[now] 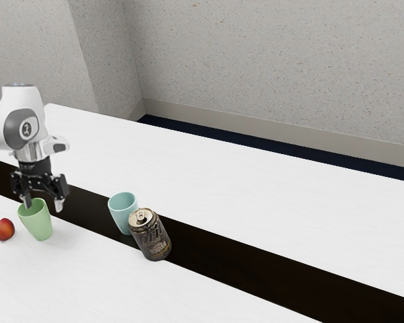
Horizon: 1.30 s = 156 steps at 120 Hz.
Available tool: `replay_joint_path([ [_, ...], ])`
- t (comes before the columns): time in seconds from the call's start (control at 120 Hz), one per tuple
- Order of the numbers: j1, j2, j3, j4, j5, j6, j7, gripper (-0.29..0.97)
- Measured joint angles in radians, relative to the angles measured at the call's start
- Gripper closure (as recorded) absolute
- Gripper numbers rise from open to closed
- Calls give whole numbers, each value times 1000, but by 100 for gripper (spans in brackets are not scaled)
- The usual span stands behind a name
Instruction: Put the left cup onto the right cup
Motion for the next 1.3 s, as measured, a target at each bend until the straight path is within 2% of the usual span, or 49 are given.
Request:
replay_joint_path([
  [0.417, 6, 99, 13, 0, 10, 111, 22, 0],
  [0.45, 5, 101, 15, 0, 10, 119, 23, 5],
  [0.6, 4, 90, 24, 10, 46, 140, 27, 45],
  [0.742, 3, 87, 24, 11, 60, 147, 30, 64],
  [1.033, 3, 88, 24, 11, 67, 156, 30, 76],
  [1.3, -45, -56, 21, 8, 69, 98, 20, 77],
])
